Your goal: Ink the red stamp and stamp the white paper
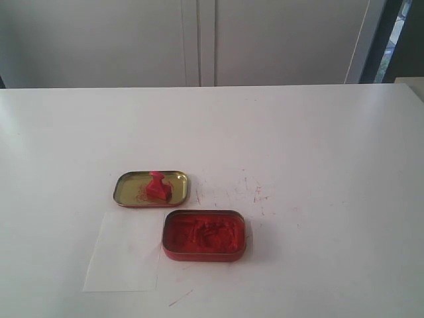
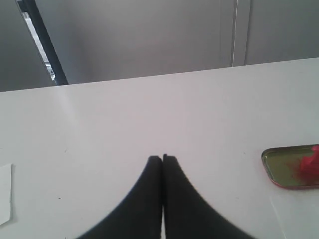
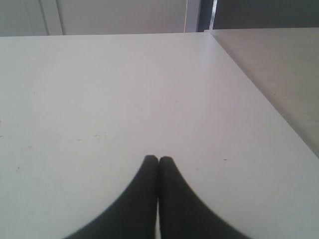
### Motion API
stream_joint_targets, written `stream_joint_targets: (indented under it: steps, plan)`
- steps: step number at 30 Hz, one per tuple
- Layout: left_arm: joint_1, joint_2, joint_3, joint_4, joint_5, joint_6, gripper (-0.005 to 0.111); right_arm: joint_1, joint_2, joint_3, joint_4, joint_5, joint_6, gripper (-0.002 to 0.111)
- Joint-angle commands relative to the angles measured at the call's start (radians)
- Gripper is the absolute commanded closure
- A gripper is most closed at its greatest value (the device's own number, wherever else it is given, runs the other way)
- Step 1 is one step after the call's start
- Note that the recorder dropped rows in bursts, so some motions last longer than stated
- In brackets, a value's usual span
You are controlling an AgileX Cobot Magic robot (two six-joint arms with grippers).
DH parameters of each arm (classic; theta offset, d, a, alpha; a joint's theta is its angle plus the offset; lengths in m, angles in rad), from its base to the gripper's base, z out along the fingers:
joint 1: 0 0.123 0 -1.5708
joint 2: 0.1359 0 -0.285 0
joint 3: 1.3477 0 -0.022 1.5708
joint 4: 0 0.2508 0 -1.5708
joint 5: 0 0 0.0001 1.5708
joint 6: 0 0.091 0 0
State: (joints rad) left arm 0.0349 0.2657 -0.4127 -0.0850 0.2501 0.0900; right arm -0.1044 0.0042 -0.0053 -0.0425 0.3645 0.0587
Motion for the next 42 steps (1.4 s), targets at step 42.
stream_joint_targets:
  steps: [42]
  plan:
    - [-0.152, 1.024, -0.569, -0.019, 0.457, 0.245, 0.107, 0.004, -0.004, 0.005, -0.002, -0.015, 0.000, 0.108]
